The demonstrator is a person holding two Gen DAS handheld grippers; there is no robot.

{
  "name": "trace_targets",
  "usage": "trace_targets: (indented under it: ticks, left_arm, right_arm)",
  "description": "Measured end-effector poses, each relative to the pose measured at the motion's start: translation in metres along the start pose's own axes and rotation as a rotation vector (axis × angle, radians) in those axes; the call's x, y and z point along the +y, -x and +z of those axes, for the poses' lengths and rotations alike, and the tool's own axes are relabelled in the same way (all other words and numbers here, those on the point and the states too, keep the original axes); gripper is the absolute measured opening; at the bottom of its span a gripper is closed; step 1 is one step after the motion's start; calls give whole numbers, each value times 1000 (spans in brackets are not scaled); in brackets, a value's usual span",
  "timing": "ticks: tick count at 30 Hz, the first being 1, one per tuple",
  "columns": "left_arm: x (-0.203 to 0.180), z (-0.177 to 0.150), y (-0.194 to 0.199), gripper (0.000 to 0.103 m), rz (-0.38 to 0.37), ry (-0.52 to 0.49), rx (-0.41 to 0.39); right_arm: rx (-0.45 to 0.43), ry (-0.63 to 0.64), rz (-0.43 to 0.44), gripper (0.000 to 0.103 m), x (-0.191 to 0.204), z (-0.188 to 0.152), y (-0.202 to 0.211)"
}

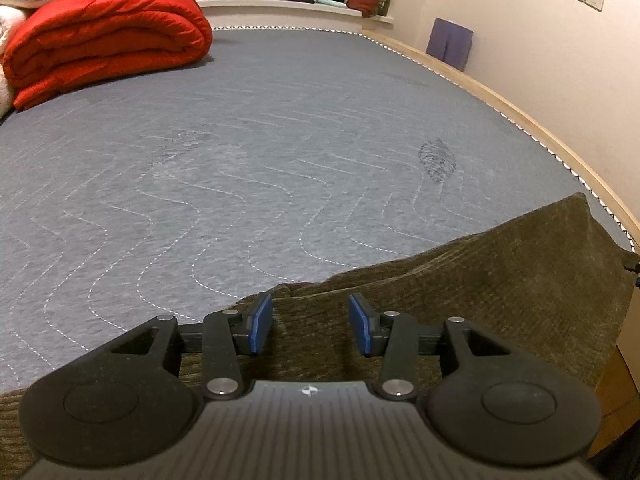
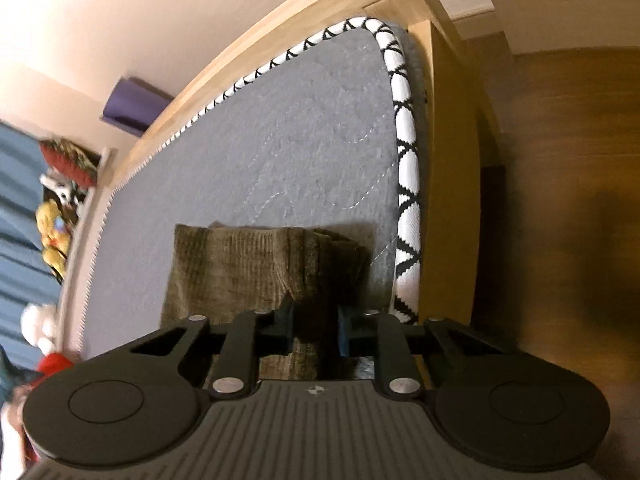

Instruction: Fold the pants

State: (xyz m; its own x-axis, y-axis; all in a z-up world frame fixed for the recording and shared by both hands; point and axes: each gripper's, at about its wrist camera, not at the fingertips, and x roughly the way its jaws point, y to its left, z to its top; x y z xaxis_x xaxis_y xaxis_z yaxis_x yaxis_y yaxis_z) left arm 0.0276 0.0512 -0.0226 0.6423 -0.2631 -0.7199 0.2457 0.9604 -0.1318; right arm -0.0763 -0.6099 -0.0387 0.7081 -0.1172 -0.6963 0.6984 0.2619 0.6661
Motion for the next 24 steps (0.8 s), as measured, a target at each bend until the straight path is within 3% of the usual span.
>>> trace_targets:
  ticks: [4, 7, 10, 13, 16, 20, 22, 24]
  left_arm:
    - [3, 1, 5, 47, 4, 1, -13]
    - [10, 1, 11, 47, 17, 8, -29]
    - [23, 0, 16, 47, 35, 36, -39]
    - [38, -2, 23, 47, 59, 67, -48]
    - [54, -5, 30, 47, 79, 97, -53]
    - [69, -11, 39, 47, 85, 119, -45]
    - [73, -15, 42, 48, 83, 120, -38]
    - [73, -17, 44, 49, 69, 115, -33]
  right_arm:
    - [-73, 99, 6, 14, 21, -9, 15]
    - [-207, 344, -1, 13, 68, -37, 46]
    - [-387, 782, 124, 13, 132, -112, 94]
    - [-450, 1169, 337, 13, 166, -220, 132]
    - [-376, 1487, 505, 13, 168, -328, 152]
    - [-38, 1903, 587, 15, 138, -448, 149]
    - [106, 2101, 606, 15, 112, -488, 147]
    - [-22, 2202, 608, 21, 94, -504, 156]
